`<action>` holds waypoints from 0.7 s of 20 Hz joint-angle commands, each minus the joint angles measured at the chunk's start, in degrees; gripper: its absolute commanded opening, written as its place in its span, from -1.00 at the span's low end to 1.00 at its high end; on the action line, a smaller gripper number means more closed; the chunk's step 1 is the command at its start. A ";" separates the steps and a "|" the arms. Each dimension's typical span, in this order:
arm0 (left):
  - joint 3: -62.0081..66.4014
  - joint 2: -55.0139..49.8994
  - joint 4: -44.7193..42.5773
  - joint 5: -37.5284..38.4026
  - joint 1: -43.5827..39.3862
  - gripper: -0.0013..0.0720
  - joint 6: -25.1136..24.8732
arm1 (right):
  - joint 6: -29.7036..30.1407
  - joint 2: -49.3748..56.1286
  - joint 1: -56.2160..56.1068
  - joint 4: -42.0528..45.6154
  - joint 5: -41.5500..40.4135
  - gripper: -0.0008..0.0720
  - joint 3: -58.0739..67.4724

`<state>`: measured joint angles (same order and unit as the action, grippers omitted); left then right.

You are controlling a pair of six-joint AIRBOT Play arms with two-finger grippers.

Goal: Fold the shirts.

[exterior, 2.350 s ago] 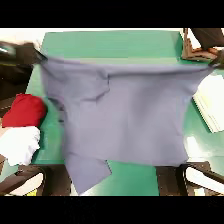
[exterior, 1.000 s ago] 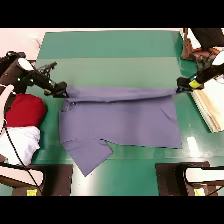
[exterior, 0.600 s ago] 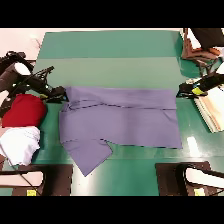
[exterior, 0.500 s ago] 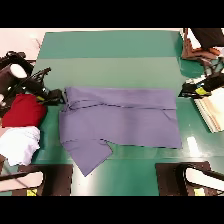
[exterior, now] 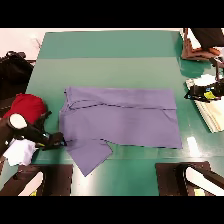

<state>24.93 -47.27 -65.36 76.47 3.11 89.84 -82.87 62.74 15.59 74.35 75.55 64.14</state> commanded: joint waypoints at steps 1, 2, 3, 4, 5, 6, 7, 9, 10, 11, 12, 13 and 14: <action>-7.82 2.03 7.96 -5.70 -3.15 0.35 -0.07 | 0.00 -0.17 0.09 -2.84 -0.46 0.17 -0.31; -8.09 2.03 10.27 -7.72 -5.20 0.35 -0.07 | 0.00 -0.22 0.09 -2.78 -0.44 0.17 -0.31; -8.07 2.03 12.57 -9.44 -7.08 0.35 0.17 | 0.00 -0.22 0.09 -2.80 -0.37 0.17 -0.31; -8.07 2.03 14.67 -11.02 -8.59 0.35 0.15 | 0.00 -0.22 0.09 -2.78 -0.22 0.17 -0.31; -8.07 2.03 15.63 -11.85 -9.35 0.35 0.20 | 0.02 -0.22 0.28 -2.69 0.55 0.16 -0.31; -7.93 2.03 15.69 -11.93 -9.44 0.27 0.33 | 0.15 -0.20 0.81 -2.19 1.73 0.16 -0.33; -7.76 2.03 15.65 -11.67 -9.44 -0.44 0.11 | 0.92 -0.17 1.81 -1.81 3.15 0.16 -0.57; -7.23 2.05 15.58 -10.91 -9.44 -0.89 0.04 | 0.90 -1.25 5.29 -0.04 5.18 0.16 -4.42; -6.60 2.05 15.43 -10.34 -9.44 -0.89 -0.37 | 0.90 -2.12 7.61 1.70 6.38 0.17 -7.80; -5.92 2.05 15.13 -9.90 -9.44 -0.89 -0.39 | 0.87 -2.97 10.14 3.65 7.23 0.23 -11.52; -5.31 2.05 14.93 -9.73 -9.44 -0.89 -1.01 | 0.87 -3.85 13.07 5.42 8.00 0.60 -15.63; -4.74 2.05 14.84 -9.75 -9.44 -0.89 -1.53 | 0.87 -4.26 15.89 6.25 8.13 0.67 -19.23; -4.28 2.05 14.84 -9.77 -9.44 -0.89 -1.75 | 0.85 -4.09 18.67 6.19 8.24 0.67 -22.77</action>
<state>19.35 -45.25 -50.78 66.41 -6.11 89.23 -82.11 59.68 27.64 77.56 81.73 50.02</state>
